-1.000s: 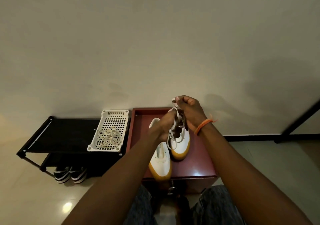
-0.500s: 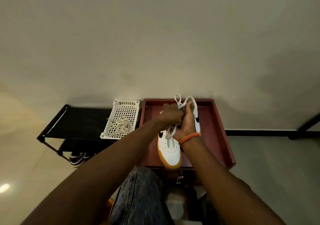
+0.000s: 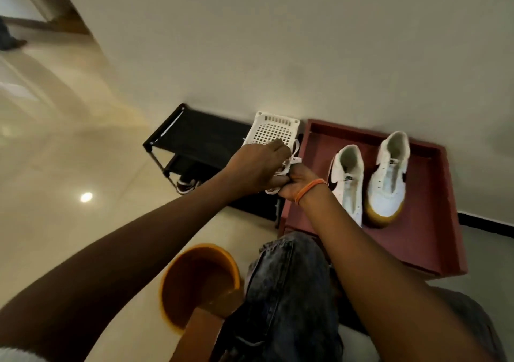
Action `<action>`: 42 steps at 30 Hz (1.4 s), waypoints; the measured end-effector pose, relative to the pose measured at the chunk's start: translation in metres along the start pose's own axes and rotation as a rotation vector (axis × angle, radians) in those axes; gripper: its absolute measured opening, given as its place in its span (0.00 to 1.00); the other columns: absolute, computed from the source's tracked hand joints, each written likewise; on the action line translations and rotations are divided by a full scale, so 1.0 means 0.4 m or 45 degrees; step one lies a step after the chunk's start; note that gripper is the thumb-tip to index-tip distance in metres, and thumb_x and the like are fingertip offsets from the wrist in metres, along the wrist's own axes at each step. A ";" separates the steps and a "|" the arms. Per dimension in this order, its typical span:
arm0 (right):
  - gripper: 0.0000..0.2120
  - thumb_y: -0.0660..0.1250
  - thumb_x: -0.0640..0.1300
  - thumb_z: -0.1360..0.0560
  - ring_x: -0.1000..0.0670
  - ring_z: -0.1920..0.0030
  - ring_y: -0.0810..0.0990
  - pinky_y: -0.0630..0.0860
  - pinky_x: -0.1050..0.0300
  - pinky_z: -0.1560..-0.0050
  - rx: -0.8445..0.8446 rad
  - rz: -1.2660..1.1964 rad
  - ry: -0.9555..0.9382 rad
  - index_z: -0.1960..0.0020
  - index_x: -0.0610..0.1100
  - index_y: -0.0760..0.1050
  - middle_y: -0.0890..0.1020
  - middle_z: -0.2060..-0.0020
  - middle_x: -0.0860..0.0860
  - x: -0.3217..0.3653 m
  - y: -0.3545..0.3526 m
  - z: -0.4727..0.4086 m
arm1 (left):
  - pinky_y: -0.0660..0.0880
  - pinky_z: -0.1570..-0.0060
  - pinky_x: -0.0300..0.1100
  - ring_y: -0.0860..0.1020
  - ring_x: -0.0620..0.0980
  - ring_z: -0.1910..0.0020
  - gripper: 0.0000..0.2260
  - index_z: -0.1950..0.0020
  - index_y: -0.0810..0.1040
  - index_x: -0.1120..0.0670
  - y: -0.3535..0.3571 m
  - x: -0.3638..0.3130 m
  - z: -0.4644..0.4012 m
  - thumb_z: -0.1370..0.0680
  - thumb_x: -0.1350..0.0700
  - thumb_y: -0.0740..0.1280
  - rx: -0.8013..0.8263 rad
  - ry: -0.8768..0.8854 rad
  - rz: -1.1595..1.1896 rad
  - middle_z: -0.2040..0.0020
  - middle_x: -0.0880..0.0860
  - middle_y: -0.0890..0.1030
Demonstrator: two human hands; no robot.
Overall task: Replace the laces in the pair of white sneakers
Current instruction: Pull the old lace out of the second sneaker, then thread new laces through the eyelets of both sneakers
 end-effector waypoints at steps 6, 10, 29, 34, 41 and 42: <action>0.17 0.50 0.42 0.16 0.46 0.53 0.80 0.74 0.51 0.42 0.292 0.295 0.347 0.50 0.41 0.77 0.82 0.52 0.42 -0.280 0.161 0.068 | 0.60 0.26 0.58 0.58 0.63 0.23 0.42 0.20 0.54 0.56 0.210 0.158 0.280 0.26 0.37 0.66 -0.021 -0.139 0.361 0.20 0.61 0.54; 0.18 0.52 0.46 0.16 0.43 0.50 0.80 0.76 0.49 0.43 0.186 0.421 0.481 0.47 0.35 0.76 0.83 0.52 0.39 -0.416 0.139 0.033 | 0.76 0.41 0.50 0.79 0.52 0.39 0.29 0.26 0.68 0.58 0.352 0.194 0.447 0.24 0.51 0.72 0.228 -0.322 0.950 0.35 0.58 0.78; 0.24 0.57 0.54 0.17 0.40 0.43 0.77 0.76 0.45 0.43 0.142 0.996 0.474 0.34 0.35 0.70 0.77 0.44 0.37 -0.586 0.053 -0.041 | 0.77 0.51 0.43 0.80 0.50 0.57 0.12 0.63 0.78 0.48 0.623 0.256 0.841 0.33 0.61 0.78 -0.098 -1.952 1.145 0.61 0.48 0.80; 0.16 0.59 0.51 0.18 0.45 0.57 0.79 0.78 0.52 0.58 0.054 0.963 0.356 0.45 0.37 0.76 0.79 0.57 0.43 -0.564 0.036 -0.052 | 0.77 0.61 0.39 0.81 0.50 0.57 0.05 0.54 0.81 0.57 0.634 0.243 0.792 0.28 0.63 0.75 -0.137 -2.010 1.370 0.59 0.51 0.82; 0.12 0.63 0.45 0.19 0.48 0.63 0.80 0.77 0.56 0.65 0.026 0.702 0.236 0.46 0.37 0.78 0.80 0.62 0.45 -0.514 0.054 -0.061 | 0.78 0.61 0.44 0.81 0.51 0.60 0.07 0.60 0.80 0.52 0.591 0.253 0.574 0.25 0.62 0.68 -0.201 -1.824 1.381 0.62 0.51 0.82; 0.10 0.63 0.45 0.20 0.49 0.63 0.80 0.77 0.56 0.65 0.052 0.612 0.219 0.47 0.38 0.78 0.80 0.63 0.46 -0.490 0.061 -0.062 | 0.77 0.59 0.43 0.81 0.51 0.59 0.06 0.60 0.80 0.52 0.581 0.257 0.533 0.25 0.61 0.68 -0.213 -1.799 1.343 0.62 0.49 0.81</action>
Point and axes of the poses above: each hand's wrist, its own z-axis away from the middle knuckle, its own y-axis out of the palm, x = y × z, the point moved 6 cm from there along -z, towards the middle knuckle
